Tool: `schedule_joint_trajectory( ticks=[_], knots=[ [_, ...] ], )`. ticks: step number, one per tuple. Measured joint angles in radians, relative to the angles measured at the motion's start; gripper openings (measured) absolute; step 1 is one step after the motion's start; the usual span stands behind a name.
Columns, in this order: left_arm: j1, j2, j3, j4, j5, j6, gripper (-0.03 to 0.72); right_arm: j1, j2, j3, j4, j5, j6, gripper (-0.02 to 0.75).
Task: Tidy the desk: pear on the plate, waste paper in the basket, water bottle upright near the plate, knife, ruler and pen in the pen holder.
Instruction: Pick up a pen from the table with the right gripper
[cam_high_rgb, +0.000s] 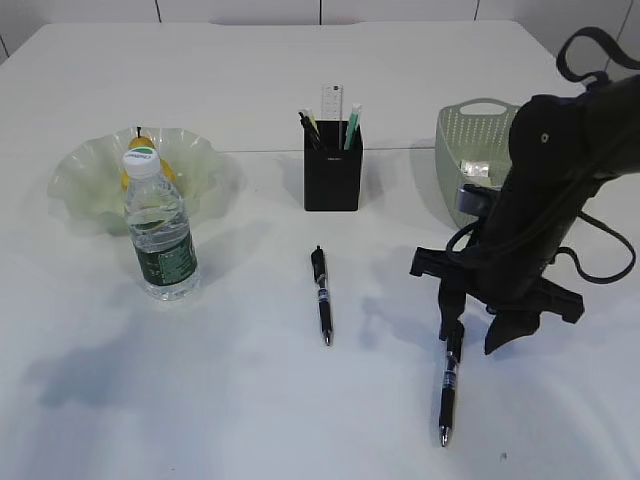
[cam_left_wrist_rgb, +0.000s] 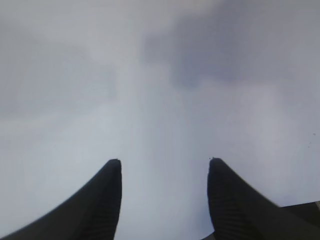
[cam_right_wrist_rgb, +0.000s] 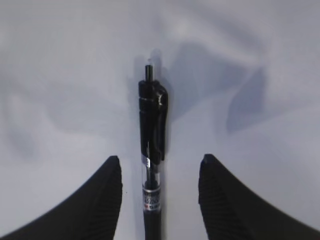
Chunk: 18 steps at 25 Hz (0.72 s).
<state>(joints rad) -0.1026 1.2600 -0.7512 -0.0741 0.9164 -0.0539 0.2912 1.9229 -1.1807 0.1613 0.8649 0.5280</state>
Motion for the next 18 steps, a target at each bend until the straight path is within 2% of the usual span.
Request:
schedule_joint_trajectory(
  ticks=[18],
  knots=[
    [0.000,0.000,0.000,0.000,-0.024,0.000,0.384,0.000,0.090,-0.062,0.002,-0.035,0.023,0.370]
  ],
)
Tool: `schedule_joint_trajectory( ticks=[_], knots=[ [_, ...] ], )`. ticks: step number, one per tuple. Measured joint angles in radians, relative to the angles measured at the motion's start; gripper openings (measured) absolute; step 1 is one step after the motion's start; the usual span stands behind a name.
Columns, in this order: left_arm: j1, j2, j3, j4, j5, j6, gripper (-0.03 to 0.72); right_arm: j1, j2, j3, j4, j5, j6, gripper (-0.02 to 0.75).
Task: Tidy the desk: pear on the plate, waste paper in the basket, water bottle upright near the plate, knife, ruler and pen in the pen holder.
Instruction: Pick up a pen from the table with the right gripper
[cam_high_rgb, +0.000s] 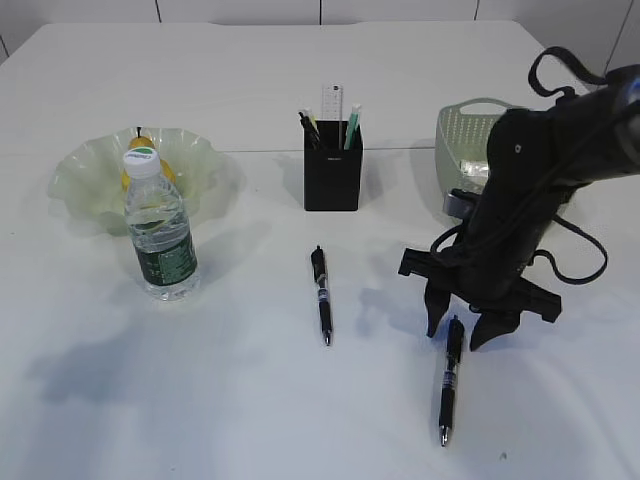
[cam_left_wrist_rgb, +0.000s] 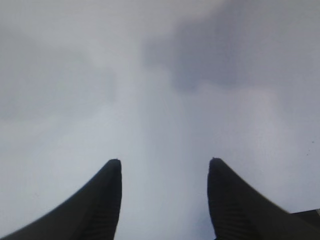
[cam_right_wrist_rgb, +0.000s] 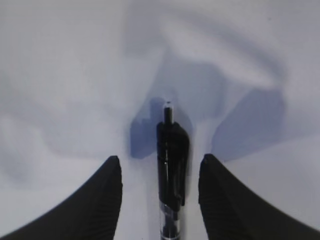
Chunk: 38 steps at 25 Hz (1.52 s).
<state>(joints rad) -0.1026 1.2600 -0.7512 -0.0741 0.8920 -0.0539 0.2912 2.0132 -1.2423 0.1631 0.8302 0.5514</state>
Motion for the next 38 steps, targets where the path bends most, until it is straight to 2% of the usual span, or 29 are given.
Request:
schedule_joint_trajectory(
  ticks=[24,26,31,38],
  knots=[
    [0.000,0.000,0.000,0.000,-0.019,0.000,0.384,0.000,0.023,0.000,-0.046,0.002,0.002,0.365],
    [0.000,0.000,0.000,0.000,-0.019,0.000,0.384,0.000,0.023,0.000,-0.046,0.003,0.002,0.336],
    [0.000,0.000,0.000,0.000,-0.021,0.000,0.384,0.000,0.024,0.000,-0.048,0.003,0.002,0.194],
    [0.000,0.000,0.000,0.000,-0.023,0.000,0.384,0.000,0.024,0.000,-0.048,-0.001,0.002,0.153]
  ],
)
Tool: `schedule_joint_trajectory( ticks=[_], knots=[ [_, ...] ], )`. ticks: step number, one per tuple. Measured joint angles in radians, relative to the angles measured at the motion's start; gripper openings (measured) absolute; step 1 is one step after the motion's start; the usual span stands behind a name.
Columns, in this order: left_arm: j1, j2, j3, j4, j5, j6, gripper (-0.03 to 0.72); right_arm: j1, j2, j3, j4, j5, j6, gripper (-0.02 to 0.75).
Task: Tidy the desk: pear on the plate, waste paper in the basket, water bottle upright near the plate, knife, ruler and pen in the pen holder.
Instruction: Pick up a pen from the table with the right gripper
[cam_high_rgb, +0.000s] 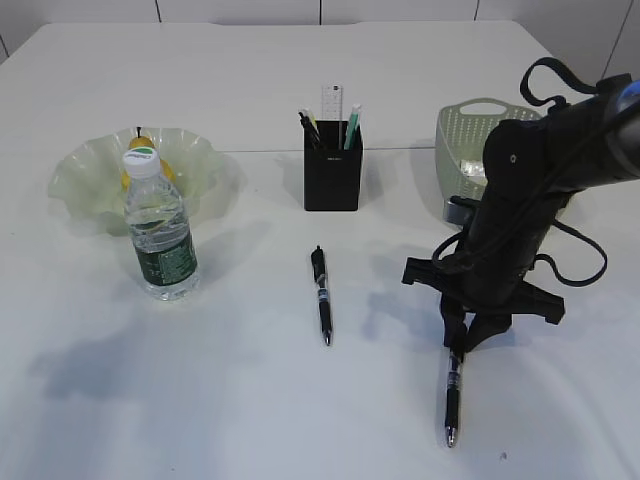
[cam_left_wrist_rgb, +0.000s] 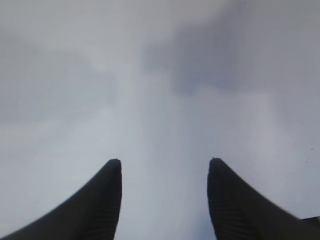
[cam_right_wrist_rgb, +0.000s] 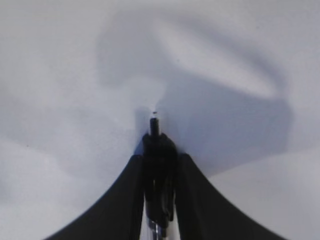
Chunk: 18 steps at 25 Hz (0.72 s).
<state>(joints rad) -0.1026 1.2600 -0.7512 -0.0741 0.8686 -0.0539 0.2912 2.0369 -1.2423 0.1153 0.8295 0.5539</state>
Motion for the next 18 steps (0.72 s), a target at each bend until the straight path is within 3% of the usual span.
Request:
schedule_joint_trajectory(
  ticks=[5,18],
  knots=[
    [0.000,0.000,0.000,0.000,0.000,0.000,0.384,0.000,0.000,0.000,0.000,0.000,-0.003,0.107],
    [0.000,0.000,0.000,0.000,0.000,0.000,0.384,0.000,-0.040,-0.094,0.000,0.027,-0.232,0.103]
  ],
)
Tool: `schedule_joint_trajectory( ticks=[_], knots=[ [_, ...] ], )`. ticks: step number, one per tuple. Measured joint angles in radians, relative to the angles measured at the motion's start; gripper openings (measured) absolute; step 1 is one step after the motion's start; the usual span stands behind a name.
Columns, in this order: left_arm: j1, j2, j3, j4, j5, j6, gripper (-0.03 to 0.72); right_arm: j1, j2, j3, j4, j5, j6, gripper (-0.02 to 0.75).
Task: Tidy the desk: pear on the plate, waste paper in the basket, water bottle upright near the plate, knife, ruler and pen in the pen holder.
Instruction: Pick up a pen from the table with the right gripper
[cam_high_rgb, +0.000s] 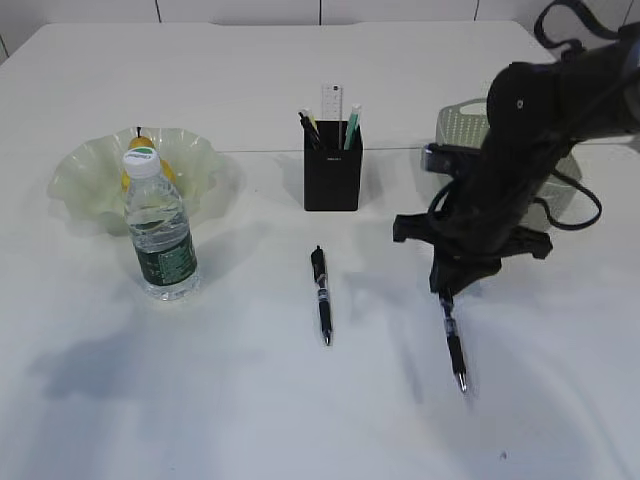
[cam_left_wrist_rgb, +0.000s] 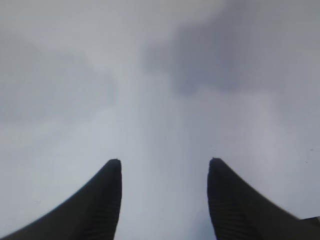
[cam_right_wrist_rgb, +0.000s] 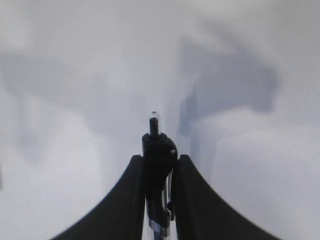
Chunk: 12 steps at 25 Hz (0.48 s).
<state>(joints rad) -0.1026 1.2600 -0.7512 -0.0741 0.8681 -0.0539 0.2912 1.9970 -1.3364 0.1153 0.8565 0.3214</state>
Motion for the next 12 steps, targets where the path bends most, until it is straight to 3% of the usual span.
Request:
schedule_joint_trajectory(
  ticks=[12],
  knots=[
    [0.000,0.000,0.000,0.000,0.000,0.000,0.384,0.000,-0.014,-0.298,-0.001,-0.079,-0.181,0.103]
  ],
)
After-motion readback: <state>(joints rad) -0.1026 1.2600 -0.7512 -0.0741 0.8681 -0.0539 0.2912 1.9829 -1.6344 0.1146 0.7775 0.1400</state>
